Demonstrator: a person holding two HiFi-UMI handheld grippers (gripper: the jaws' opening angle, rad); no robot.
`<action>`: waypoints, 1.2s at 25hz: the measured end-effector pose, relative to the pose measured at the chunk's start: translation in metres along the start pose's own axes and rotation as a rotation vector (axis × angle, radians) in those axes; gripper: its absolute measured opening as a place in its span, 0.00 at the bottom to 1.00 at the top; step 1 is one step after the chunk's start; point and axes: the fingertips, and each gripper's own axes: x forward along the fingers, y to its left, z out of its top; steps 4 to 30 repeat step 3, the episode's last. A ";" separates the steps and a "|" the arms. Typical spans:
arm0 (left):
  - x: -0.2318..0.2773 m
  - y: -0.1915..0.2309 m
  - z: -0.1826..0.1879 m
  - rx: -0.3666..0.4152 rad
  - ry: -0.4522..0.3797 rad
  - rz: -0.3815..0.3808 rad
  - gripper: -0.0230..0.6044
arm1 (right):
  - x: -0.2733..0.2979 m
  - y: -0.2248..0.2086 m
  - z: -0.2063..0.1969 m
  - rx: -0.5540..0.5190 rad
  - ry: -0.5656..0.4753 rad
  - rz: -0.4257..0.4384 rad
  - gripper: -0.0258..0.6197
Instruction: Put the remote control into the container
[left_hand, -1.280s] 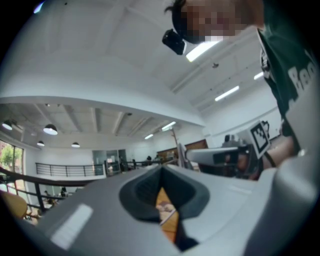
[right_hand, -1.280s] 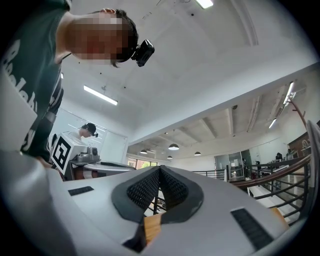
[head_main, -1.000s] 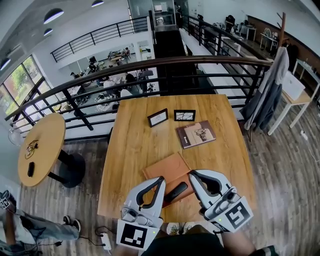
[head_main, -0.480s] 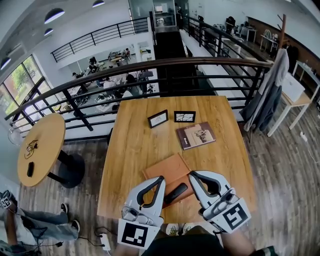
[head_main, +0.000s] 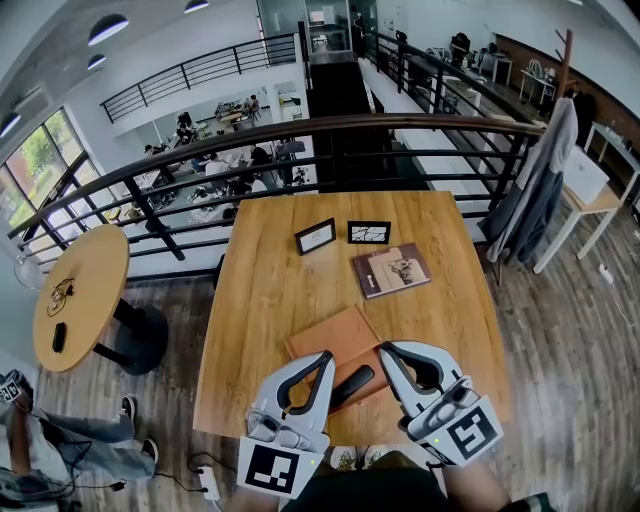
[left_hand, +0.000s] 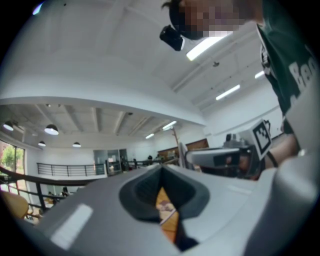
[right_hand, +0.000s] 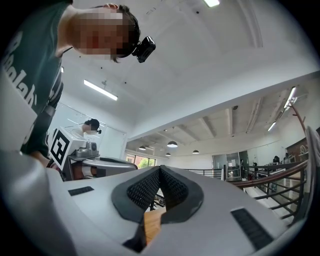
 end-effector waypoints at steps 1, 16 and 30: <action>0.000 0.000 0.000 0.006 0.001 -0.003 0.04 | 0.000 0.000 0.000 -0.001 0.001 -0.001 0.07; 0.001 0.002 0.000 0.010 -0.001 -0.004 0.04 | 0.002 -0.001 0.000 -0.006 0.001 -0.003 0.07; 0.001 0.002 0.000 0.010 -0.001 -0.004 0.04 | 0.002 -0.001 0.000 -0.006 0.001 -0.003 0.07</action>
